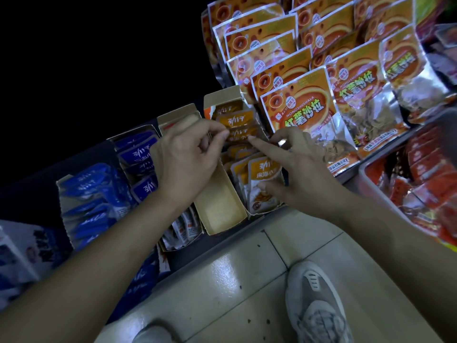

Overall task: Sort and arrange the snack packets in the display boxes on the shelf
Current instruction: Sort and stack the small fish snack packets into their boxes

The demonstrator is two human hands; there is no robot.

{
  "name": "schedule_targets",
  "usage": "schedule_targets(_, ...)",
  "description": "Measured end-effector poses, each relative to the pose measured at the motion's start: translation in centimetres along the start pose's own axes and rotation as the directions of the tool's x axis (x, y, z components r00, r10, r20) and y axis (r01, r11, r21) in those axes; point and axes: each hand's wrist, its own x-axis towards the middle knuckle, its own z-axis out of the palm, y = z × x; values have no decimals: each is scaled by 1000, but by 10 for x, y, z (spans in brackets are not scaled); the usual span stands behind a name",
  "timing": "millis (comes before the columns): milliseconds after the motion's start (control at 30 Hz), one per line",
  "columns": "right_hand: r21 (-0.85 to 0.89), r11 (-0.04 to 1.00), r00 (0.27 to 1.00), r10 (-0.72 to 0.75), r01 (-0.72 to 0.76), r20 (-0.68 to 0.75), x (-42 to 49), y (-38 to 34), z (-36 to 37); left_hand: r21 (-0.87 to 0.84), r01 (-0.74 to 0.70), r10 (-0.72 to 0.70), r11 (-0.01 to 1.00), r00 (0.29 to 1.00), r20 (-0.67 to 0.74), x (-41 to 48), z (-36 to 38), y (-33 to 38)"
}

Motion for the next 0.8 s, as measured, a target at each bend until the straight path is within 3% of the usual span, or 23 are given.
schedule_targets(267,111,994,1000,13,-10,-27,-5,3,8,-122,66,-55,990,994,92,-7,-7,-9)
schedule_targets(467,165,986,998,-11,21,-64,-9,2,6,47,76,-85,996,970,228,-23,-5,-2)
schedule_targets(600,136,990,997,-35,45,-71,-10,2,3,44,93,-102,995,944,313,-19,-2,1)
schedule_targets(800,129,989,996,-58,66,-64,-6,2,2,19,116,-116,993,938,326,-11,-6,-5)
